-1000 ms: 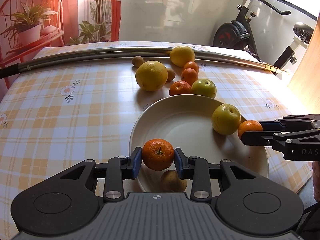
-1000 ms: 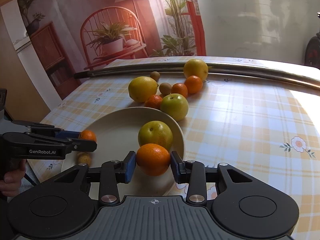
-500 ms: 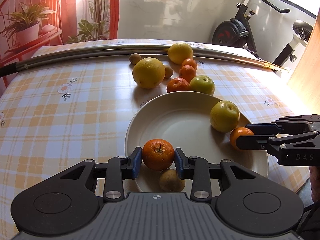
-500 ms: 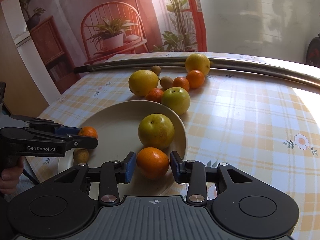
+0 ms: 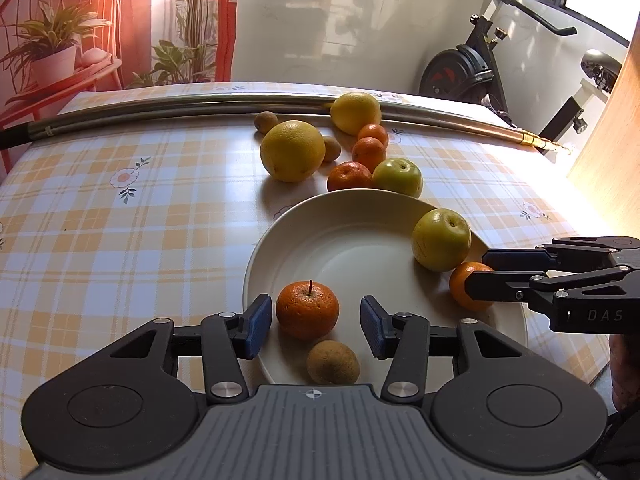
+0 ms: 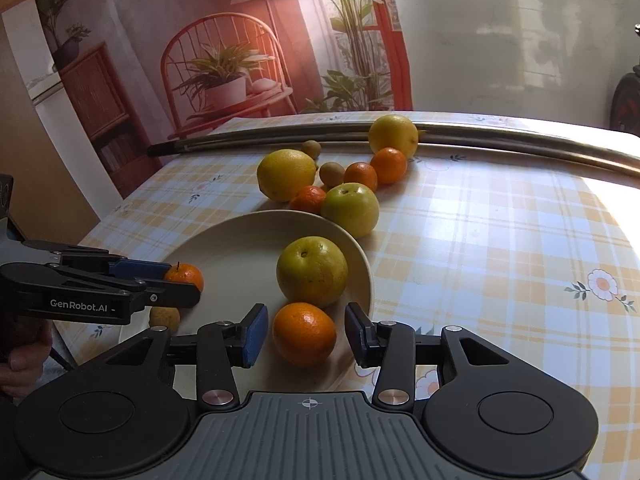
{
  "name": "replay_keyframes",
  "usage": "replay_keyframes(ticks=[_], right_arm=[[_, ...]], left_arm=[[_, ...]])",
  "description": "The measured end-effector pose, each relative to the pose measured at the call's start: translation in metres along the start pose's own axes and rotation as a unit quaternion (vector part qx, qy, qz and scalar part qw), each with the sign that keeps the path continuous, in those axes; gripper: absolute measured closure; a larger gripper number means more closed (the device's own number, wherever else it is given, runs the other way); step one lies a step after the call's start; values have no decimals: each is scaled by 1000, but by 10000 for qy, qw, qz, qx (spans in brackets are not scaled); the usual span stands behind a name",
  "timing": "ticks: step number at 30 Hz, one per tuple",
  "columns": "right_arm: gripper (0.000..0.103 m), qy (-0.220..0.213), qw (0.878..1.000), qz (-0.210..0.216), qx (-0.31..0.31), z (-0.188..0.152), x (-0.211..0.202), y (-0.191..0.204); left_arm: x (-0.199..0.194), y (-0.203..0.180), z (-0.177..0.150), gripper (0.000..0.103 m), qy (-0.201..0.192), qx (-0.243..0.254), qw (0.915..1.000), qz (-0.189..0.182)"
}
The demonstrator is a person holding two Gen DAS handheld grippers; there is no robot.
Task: Organize fruits
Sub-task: 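Lower tangerine into plate and open left tool while right tool places orange there, then move left tool to the small brown kiwi and close on it while right tool reaches toward grapefruit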
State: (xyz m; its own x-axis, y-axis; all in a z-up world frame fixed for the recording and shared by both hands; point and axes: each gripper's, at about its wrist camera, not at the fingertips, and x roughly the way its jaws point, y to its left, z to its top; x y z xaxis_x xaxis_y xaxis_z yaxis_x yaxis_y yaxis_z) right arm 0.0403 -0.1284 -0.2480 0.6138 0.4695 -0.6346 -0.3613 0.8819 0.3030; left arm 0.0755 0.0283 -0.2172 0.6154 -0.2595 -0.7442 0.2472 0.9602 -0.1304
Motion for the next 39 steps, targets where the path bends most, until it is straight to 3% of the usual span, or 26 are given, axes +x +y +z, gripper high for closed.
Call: replay_keyframes(ticks=[5, 9, 12, 15, 19, 22, 24, 30, 36, 39], right_arm=[[63, -159, 9999, -3, 44, 2, -4, -3], [63, -294, 9995, -82, 66, 6, -9, -5], [62, -384, 9991, -140, 140, 8, -13, -10], [58, -454, 9984, -247, 211, 11, -15, -17], [51, -483, 9975, -391, 324, 17, -15, -27], [38, -487, 9973, -349, 425, 22, -14, -36], [22, -498, 9971, -341, 470, 26, -13, -40], [1, -510, 9969, -310, 506, 34, -7, -48], [0, -526, 9965, -321, 558, 41, 3, -54], [0, -540, 9962, -341, 593, 44, 7, -56]], left_arm=[[-3, 1, 1, 44, -105, -56, 9999, -52], [-7, 1, 5, 24, -251, -95, 9993, -261], [-11, -2, 10, 14, -426, -22, 9990, 93], [-17, 1, 15, 14, -628, -53, 9971, 428], [-24, 12, 23, 13, -890, -361, 9945, 424], [-22, 23, 31, 12, -830, -603, 9943, 274], [-18, 31, 35, 12, -743, -833, 9936, 173], [-8, 38, 45, 12, -679, -930, 9932, 199], [4, 40, 60, 11, -415, -695, 9962, 322], [10, 42, 66, 5, -365, -698, 9961, 407]])
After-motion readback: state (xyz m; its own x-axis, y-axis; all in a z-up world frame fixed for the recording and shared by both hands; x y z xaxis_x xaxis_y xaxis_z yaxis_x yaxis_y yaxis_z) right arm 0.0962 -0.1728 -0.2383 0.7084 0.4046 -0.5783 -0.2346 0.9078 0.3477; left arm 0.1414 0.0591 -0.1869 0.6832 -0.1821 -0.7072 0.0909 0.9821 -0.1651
